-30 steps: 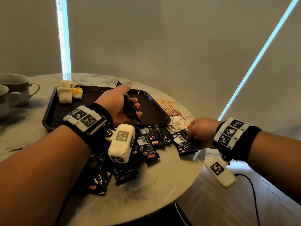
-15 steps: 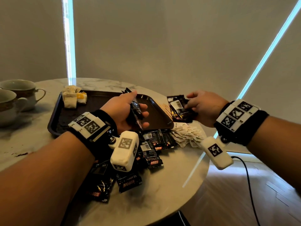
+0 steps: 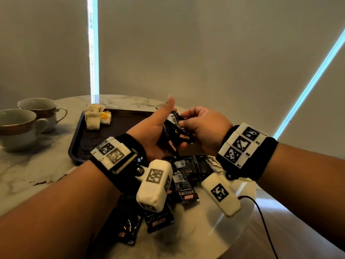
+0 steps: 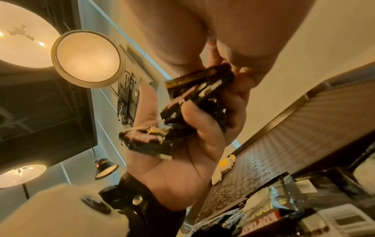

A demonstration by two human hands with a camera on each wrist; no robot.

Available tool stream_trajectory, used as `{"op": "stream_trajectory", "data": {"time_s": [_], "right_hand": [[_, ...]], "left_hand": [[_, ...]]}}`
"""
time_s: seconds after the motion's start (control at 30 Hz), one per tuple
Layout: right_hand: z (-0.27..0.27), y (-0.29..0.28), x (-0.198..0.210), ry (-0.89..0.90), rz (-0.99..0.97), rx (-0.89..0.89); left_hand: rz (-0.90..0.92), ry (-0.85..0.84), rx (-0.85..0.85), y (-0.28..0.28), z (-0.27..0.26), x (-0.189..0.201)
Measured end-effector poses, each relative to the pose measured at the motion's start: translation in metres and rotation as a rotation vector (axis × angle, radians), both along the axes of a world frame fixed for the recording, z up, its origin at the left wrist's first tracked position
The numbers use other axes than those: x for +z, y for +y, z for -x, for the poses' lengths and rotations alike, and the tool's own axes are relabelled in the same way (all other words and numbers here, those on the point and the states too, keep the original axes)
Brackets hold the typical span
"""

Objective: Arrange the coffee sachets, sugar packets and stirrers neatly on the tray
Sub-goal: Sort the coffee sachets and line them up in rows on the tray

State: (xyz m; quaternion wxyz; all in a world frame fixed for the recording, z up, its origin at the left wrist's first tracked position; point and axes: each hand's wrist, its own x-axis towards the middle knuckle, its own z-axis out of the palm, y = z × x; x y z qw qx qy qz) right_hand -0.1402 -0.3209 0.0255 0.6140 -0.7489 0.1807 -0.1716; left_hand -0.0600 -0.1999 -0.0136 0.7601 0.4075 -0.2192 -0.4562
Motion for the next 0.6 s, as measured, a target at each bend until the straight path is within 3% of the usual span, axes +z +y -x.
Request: {"op": "stream_trajectory", "data": {"time_s": [0.13, 0.33, 0.43, 0.6], "right_hand": [[-0.001, -0.001, 0.003, 0.09, 0.503, 0.086], [0.014, -0.014, 0.016, 0.104, 0.845, 0.402], [0.014, -0.01, 0.013, 0.144, 0.892, 0.484], [0.009, -0.011, 0.012, 0.015, 0.825, 0.433]], "left_hand": [[0.036, 0.035, 0.084, -0.005, -0.003, -0.004], [-0.035, 0.033, -0.077, 0.002, -0.002, 0.004], [0.012, 0.026, -0.143, 0.002, 0.003, 0.005], [0.111, -0.061, -0.132, 0.004, 0.001, -0.001]]}}
